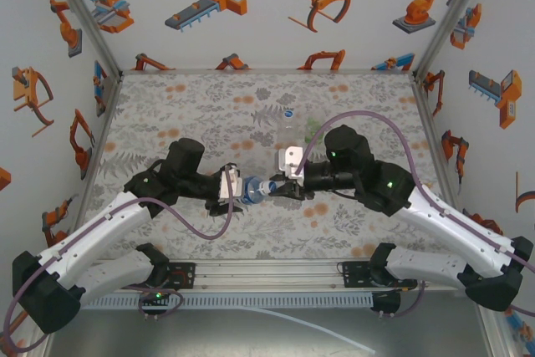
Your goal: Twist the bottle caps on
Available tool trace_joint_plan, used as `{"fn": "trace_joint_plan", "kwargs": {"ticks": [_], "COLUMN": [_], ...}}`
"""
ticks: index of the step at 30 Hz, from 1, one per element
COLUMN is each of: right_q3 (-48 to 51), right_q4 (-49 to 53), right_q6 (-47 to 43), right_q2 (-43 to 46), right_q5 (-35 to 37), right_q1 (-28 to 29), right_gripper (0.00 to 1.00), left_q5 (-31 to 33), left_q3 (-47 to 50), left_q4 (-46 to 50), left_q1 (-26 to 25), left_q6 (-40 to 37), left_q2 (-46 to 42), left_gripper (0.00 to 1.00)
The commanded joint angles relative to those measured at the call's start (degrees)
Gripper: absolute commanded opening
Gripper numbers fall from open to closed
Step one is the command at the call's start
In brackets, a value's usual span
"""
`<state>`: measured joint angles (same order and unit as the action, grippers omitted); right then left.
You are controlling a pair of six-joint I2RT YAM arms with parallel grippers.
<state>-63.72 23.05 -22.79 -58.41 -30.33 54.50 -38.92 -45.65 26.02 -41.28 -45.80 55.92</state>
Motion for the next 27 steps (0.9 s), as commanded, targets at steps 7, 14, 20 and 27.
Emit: {"fn": "trace_joint_plan", "kwargs": {"ticks": [7,14,20,27], "right_q3": [2.2,1.9,0.7,-6.4], "right_q4": [-3.2,9.2,7.9,8.6], "right_q6": [58.4,98.8,95.9,79.5], "right_q2": [-1.1,-2.6,-5.0,-4.2], "right_q5": [22.5,28.6,29.0,33.9], "right_q1": [0.7,0.7,0.8,0.2], "right_gripper": [0.01,0.03,0.14,0.46], "left_q5": [-1.1,-0.3,-0.4,-0.3], "left_q3": [-1.8,-1.9,-2.1,-2.0], "left_q4": [-0.3,-0.4,-0.4,-0.4], "left_q1": [-0.4,-0.4,-0.5,-0.7], "left_q6": [-0.8,-0.3,-0.2,-0.2], "left_q2": [0.6,1.1,1.4,1.7], "left_gripper": [0.0,0.0,0.0,0.0]}}
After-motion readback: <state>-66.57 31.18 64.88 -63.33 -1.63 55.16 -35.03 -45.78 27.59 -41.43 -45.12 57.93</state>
